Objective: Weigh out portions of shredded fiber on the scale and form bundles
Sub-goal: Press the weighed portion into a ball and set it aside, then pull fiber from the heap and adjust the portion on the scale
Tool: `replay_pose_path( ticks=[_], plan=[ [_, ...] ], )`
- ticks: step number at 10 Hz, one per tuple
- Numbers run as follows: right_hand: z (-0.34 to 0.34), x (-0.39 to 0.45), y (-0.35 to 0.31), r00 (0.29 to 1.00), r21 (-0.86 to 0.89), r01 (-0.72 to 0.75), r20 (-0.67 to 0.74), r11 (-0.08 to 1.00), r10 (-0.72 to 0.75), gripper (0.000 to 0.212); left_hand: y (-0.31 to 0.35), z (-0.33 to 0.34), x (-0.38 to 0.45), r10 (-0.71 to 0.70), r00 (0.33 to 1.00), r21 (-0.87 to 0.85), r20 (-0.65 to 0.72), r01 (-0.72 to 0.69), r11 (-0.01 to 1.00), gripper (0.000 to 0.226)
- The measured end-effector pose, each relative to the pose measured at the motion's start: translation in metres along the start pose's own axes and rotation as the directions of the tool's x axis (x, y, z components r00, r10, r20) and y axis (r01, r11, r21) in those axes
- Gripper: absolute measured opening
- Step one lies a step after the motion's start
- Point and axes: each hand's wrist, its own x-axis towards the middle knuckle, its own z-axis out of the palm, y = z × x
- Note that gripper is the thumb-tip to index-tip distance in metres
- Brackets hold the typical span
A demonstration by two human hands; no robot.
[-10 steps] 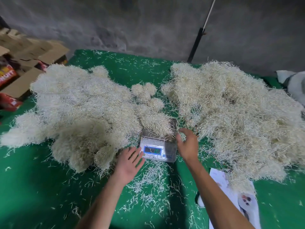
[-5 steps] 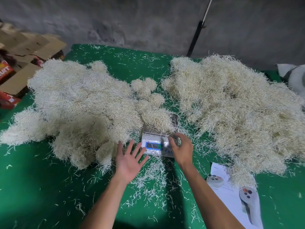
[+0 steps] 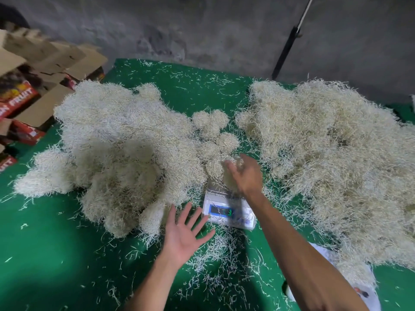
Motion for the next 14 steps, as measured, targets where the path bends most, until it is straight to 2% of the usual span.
replay_pose_path(
  ticks=[1, 2, 3, 4, 5, 6, 7, 8, 9, 10, 11, 12, 13, 14],
  plan=[
    [0.024, 0.003, -0.004, 0.978, -0.279, 0.091, 0.206, 0.956, -0.033, 0.087, 0.0, 0.008, 0.006, -0.052, 0.998, 0.034, -0.046, 0.053, 0.998, 0.077],
    [0.052, -0.027, -0.004, 0.951, -0.163, 0.136, 0.299, 0.977, -0.083, 0.063, -0.001, 0.017, 0.015, -0.147, 0.985, -0.002, -0.093, 0.147, 0.989, 0.089],
    [0.061, -0.065, -0.017, 0.883, 0.196, 0.008, 0.458, 0.981, -0.098, 0.069, 0.01, 0.038, 0.023, -0.168, 0.977, -0.055, -0.128, 0.162, 0.985, 0.099],
    [0.053, -0.093, -0.023, 0.882, 0.29, -0.038, 0.459, 0.956, -0.104, 0.077, 0.03, 0.062, 0.025, -0.073, 0.965, 0.065, -0.251, 0.092, 0.994, 0.068],
    [0.042, -0.102, -0.034, 0.969, 0.421, -0.1, 0.248, 0.901, -0.009, 0.094, 0.027, 0.082, 0.033, 0.178, 0.915, 0.406, -0.363, -0.017, 0.914, 0.046],
    [0.029, -0.091, -0.052, 0.954, 0.625, -0.299, 0.214, 0.721, 0.21, 0.082, 0.003, 0.109, 0.027, 0.484, 0.808, 0.623, -0.336, -0.195, 0.758, 0.051],
    [0.013, -0.078, -0.046, 0.91, 0.828, -0.395, 0.294, 0.397, 0.293, 0.047, -0.016, 0.131, 0.018, 0.559, 0.816, 0.785, -0.15, -0.245, 0.569, 0.054],
    [0.003, -0.079, -0.034, 0.968, 0.862, -0.227, 0.148, 0.453, 0.203, 0.015, -0.018, 0.15, 0.003, 0.471, 0.882, 0.768, 0.015, -0.313, 0.56, 0.062],
    [0.002, -0.101, -0.044, 0.986, 0.856, -0.129, 0.057, 0.501, 0.157, 0.02, 0.0, 0.173, 0.009, 0.554, 0.83, 0.794, 0.059, -0.376, 0.478, 0.054],
    [-0.005, -0.105, -0.049, 0.998, 0.836, -0.062, 0.051, 0.546, 0.035, 0.031, 0.008, 0.181, 0.009, 0.384, 0.923, 0.684, -0.01, -0.274, 0.676, 0.043],
    [-0.019, -0.098, -0.061, 0.997, 0.901, -0.045, 0.014, 0.431, 0.075, 0.05, -0.006, 0.171, -0.002, 0.214, 0.977, 0.679, -0.003, -0.155, 0.718, 0.024],
    [-0.028, -0.085, -0.046, 0.999, 0.857, -0.016, -0.007, 0.515, 0.042, 0.061, -0.011, 0.179, -0.005, 0.065, 0.996, 0.64, -0.058, -0.013, 0.768, 0.027],
    [-0.028, -0.079, -0.025, 0.992, 0.648, 0.123, -0.06, 0.752, -0.11, 0.028, 0.002, 0.185, -0.006, 0.035, 0.999, 0.554, -0.033, -0.011, 0.832, 0.046],
    [-0.017, -0.091, -0.022, 0.966, 0.474, 0.244, -0.041, 0.846, -0.256, 0.036, 0.0, 0.177, 0.007, 0.143, 0.989, 0.604, -0.032, -0.095, 0.791, 0.04]
  ],
)
